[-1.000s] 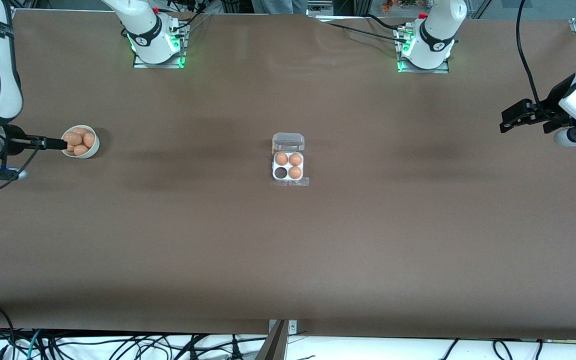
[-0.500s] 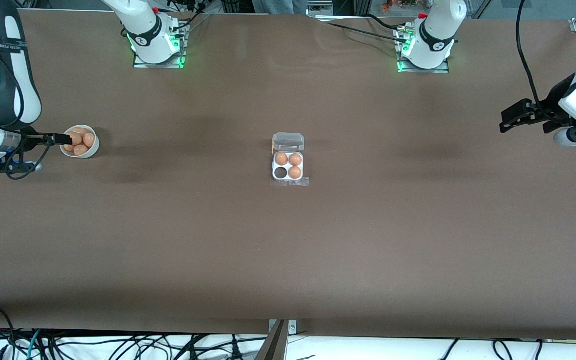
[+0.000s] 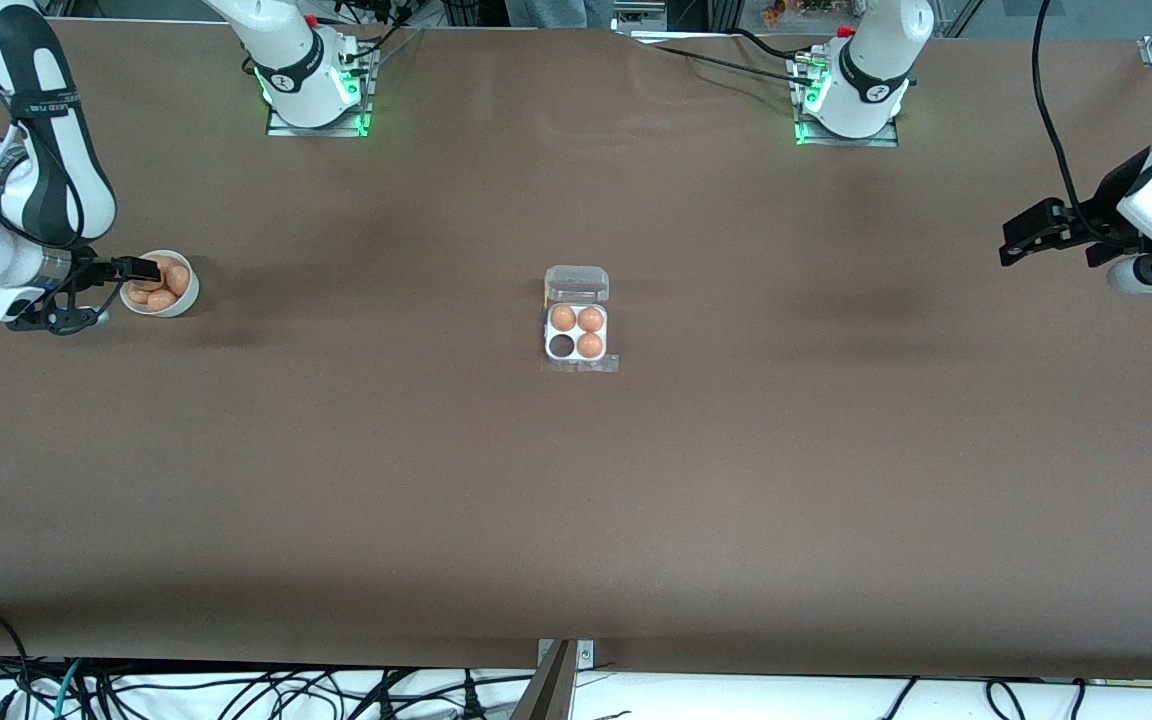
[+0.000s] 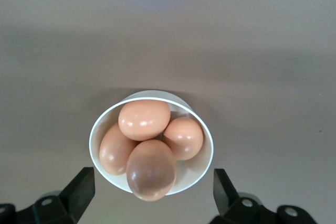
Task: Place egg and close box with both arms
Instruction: 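Move the right gripper over the white egg bowl and lower it, then close the right gripper on one brown egg and lift it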
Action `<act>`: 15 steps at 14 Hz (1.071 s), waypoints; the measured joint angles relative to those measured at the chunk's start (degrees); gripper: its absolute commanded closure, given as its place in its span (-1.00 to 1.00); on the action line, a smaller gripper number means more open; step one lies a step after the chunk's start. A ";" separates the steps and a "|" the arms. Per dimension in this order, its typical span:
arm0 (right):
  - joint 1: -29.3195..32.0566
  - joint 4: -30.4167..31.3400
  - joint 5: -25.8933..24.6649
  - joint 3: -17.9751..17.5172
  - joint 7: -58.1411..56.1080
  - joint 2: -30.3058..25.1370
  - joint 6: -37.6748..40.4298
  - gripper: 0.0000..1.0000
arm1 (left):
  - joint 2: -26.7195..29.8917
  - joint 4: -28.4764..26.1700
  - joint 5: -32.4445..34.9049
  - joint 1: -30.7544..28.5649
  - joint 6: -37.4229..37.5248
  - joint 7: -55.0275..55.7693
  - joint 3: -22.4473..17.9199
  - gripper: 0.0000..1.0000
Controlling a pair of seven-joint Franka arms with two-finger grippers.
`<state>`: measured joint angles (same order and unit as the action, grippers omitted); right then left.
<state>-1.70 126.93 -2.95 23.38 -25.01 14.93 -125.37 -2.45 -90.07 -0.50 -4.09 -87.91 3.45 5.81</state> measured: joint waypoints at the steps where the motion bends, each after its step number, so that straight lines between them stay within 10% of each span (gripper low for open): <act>1: -0.02 0.15 -0.01 0.00 -0.15 0.00 -0.03 -1.00 | 0.00 0.00 0.00 0.00 0.00 0.00 0.00 -1.00; 15: -0.02 0.45 -0.04 0.00 -0.73 1.56 -0.03 0.02 | -0.06 0.00 0.00 0.00 0.12 0.00 0.00 -1.00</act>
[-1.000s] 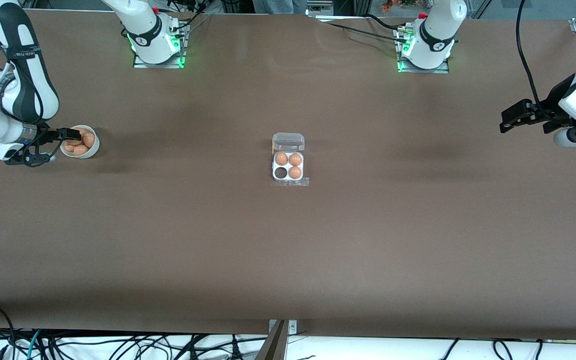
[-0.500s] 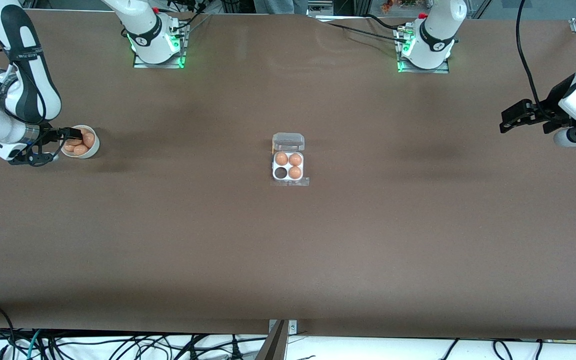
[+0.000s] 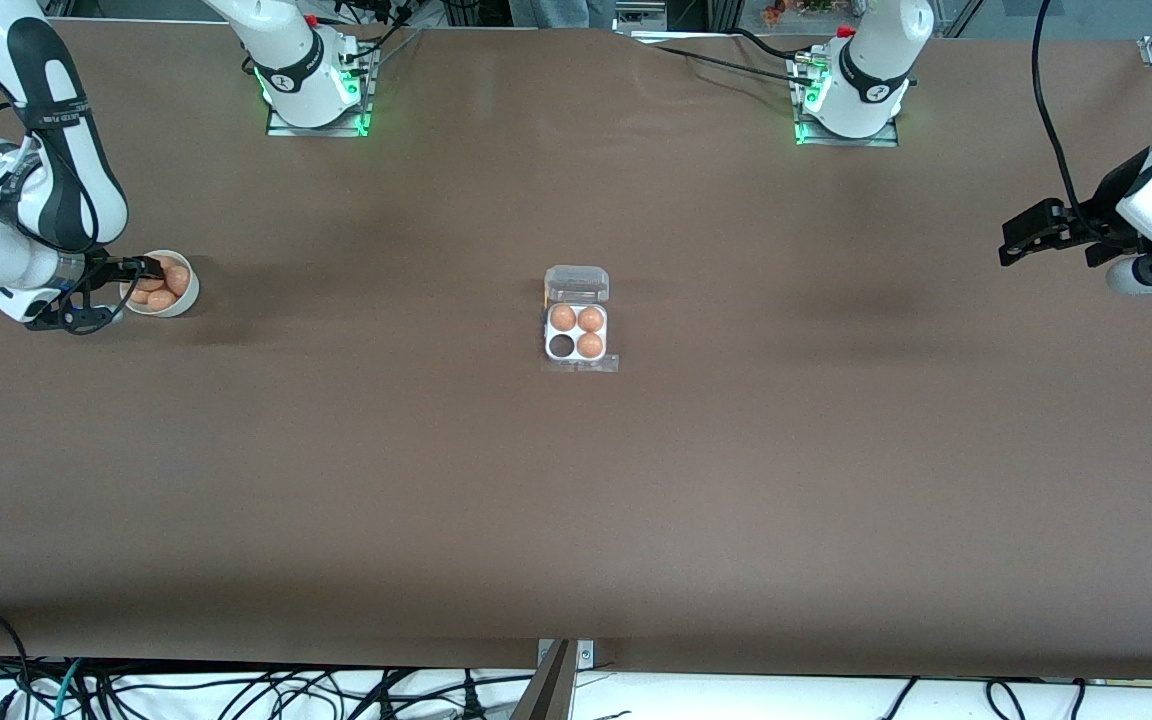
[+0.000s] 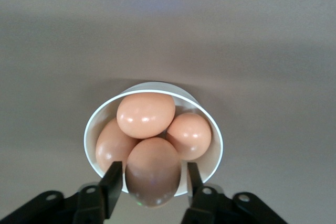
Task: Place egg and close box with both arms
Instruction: 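Close the right gripper on one brown egg and lift it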
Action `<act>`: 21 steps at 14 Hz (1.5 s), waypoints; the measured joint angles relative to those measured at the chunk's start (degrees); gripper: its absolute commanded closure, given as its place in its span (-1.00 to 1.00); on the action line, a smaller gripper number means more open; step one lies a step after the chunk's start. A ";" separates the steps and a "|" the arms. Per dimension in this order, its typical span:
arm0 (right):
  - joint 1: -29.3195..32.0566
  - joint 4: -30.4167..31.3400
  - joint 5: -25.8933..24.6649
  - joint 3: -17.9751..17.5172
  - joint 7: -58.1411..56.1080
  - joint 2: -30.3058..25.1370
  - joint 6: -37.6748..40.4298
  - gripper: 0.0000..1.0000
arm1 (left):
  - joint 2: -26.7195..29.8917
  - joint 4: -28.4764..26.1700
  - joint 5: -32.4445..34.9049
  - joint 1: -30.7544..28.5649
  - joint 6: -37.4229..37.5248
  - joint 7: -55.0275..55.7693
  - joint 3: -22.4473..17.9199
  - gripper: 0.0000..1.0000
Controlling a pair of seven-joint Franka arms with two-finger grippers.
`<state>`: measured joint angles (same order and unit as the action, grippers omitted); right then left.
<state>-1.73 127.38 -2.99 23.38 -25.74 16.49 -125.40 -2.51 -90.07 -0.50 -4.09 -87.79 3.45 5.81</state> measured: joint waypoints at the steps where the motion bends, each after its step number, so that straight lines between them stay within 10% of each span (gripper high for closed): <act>1: 0.00 0.00 0.00 0.00 0.00 0.00 0.00 0.05 | 0.00 0.00 0.00 0.00 0.00 0.00 0.00 -1.00; 15: -2.15 -8.74 0.01 -0.18 0.34 -0.07 11.33 0.21 | -0.01 0.00 0.00 0.00 0.01 0.00 0.00 -1.00; 21: -15.73 -17.86 1.27 -0.73 16.89 -0.41 19.72 0.21 | 0.00 0.00 0.00 0.00 0.01 0.00 0.00 -1.00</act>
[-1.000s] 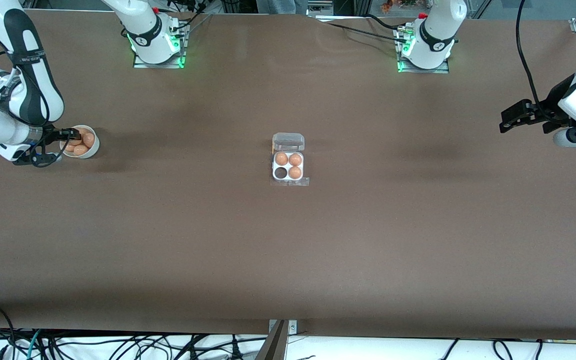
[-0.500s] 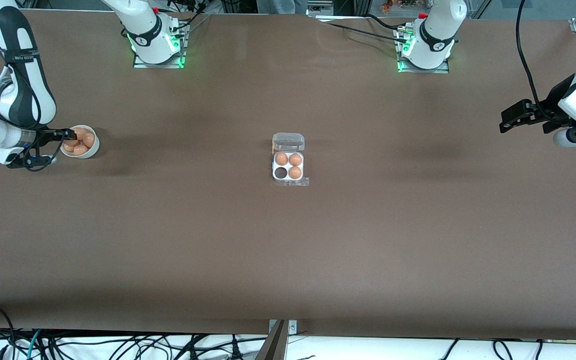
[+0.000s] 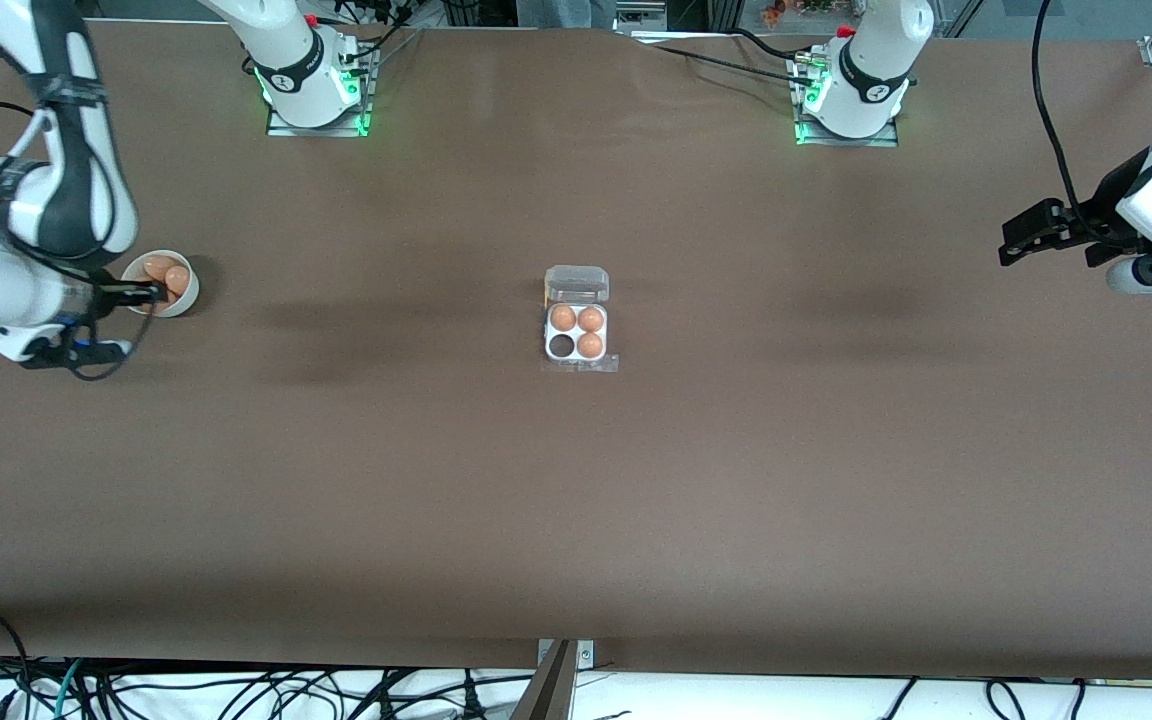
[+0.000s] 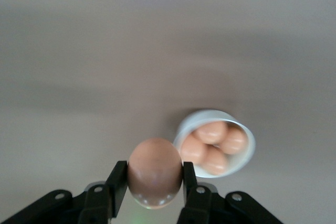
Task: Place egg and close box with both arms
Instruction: 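Carry the egg with the right gripper to the plastic carton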
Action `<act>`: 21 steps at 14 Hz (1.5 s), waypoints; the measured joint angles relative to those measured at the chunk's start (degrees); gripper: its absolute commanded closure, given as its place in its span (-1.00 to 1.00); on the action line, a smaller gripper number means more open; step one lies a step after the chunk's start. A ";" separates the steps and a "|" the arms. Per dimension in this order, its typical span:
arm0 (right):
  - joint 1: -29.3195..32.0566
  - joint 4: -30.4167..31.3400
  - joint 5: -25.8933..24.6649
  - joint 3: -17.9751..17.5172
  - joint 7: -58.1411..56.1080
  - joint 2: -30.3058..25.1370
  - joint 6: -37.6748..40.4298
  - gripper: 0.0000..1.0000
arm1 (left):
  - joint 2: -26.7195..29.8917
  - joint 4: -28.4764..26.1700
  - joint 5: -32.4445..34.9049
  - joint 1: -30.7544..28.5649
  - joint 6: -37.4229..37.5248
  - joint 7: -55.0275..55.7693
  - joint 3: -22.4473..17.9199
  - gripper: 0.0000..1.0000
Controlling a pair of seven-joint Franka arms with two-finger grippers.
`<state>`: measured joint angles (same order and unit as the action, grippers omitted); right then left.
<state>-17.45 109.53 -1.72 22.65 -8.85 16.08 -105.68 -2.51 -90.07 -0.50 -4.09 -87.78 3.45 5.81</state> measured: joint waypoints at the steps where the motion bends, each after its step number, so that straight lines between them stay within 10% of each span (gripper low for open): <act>1: -3.63 -0.71 1.34 -0.13 4.46 0.03 0.18 0.21 | 0.00 0.00 0.00 0.00 0.00 0.00 0.00 -1.00; 9: -23.65 -11.95 16.33 -0.48 30.56 9.44 0.03 0.21 | -0.01 0.00 0.00 0.00 0.00 0.00 0.00 -1.00; 21: -37.82 -30.68 26.80 -0.57 49.39 26.60 -6.61 0.21 | -0.03 0.00 0.00 0.00 0.00 0.00 0.00 -1.00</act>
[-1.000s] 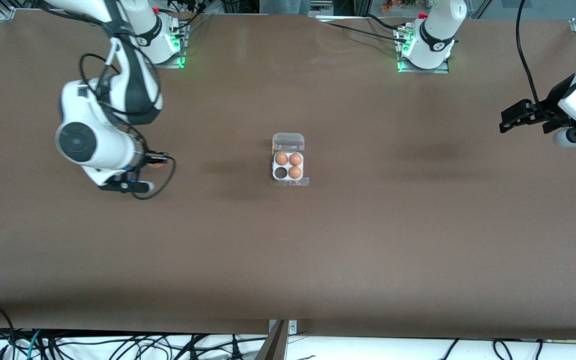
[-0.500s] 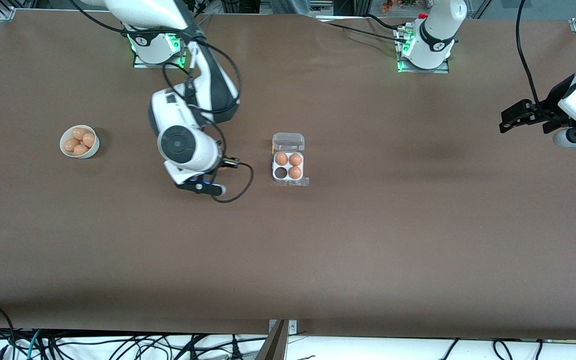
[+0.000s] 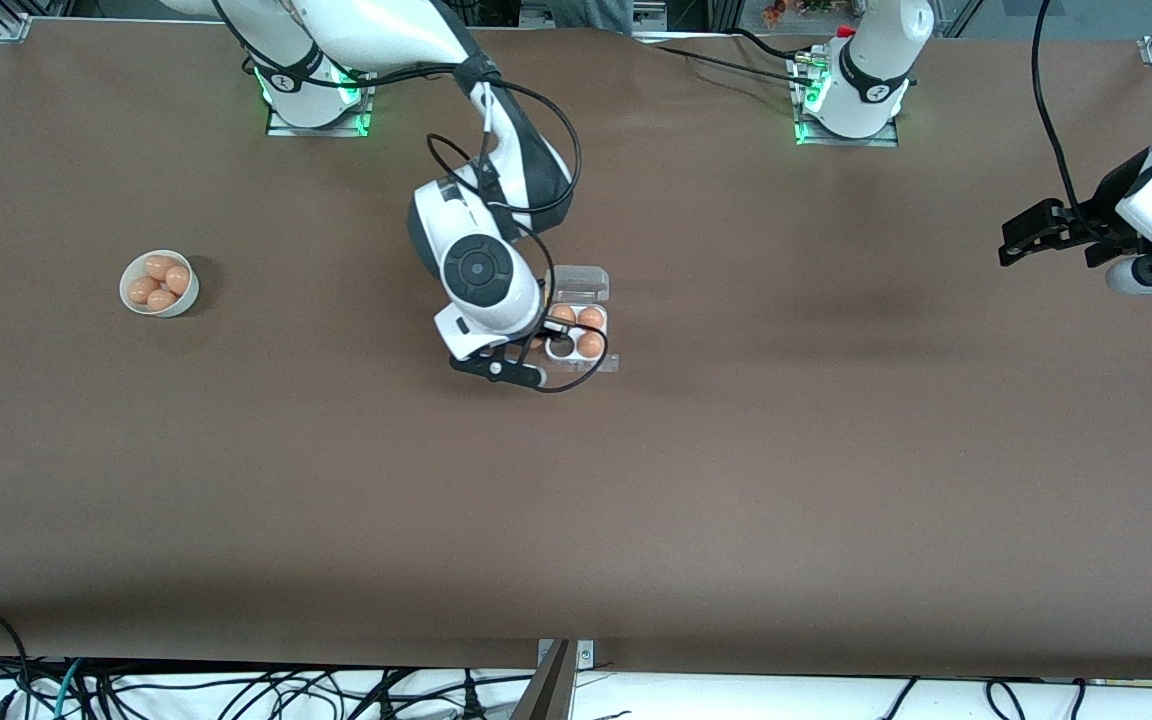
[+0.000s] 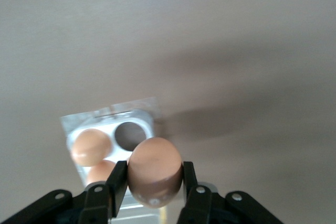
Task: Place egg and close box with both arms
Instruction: 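Carry the egg with the right gripper to the plastic carton, then lower the egg into the empty carton slot and open the right gripper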
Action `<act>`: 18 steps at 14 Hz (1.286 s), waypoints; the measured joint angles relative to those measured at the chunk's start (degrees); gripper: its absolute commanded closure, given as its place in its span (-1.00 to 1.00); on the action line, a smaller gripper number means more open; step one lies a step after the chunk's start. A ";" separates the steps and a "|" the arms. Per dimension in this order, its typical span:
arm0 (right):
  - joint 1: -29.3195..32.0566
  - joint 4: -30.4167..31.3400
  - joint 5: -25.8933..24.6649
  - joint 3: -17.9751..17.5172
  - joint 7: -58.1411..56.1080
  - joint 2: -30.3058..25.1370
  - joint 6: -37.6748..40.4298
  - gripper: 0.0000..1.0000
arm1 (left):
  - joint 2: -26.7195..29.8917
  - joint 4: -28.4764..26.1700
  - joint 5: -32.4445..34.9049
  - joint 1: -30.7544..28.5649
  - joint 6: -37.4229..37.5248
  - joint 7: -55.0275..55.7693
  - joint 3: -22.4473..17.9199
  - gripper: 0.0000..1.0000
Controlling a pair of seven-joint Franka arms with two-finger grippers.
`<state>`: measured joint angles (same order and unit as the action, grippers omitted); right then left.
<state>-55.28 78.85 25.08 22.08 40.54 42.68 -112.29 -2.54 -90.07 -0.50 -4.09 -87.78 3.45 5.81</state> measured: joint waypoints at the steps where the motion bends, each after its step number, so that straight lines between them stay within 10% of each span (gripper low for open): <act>1: -0.81 -0.10 0.32 -0.15 0.72 0.57 -1.29 0.21 | 0.00 0.00 0.00 0.00 0.00 0.00 0.00 -1.00; 18: -0.17 -0.16 0.68 -3.05 2.52 3.46 -5.23 0.11 | -0.06 0.00 0.00 0.00 0.34 0.00 0.00 -1.00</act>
<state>-55.45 78.69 25.77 19.03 43.06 46.14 -117.52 -2.60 -90.07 -0.50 -4.09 -87.44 3.45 5.81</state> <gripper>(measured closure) 0.524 0.000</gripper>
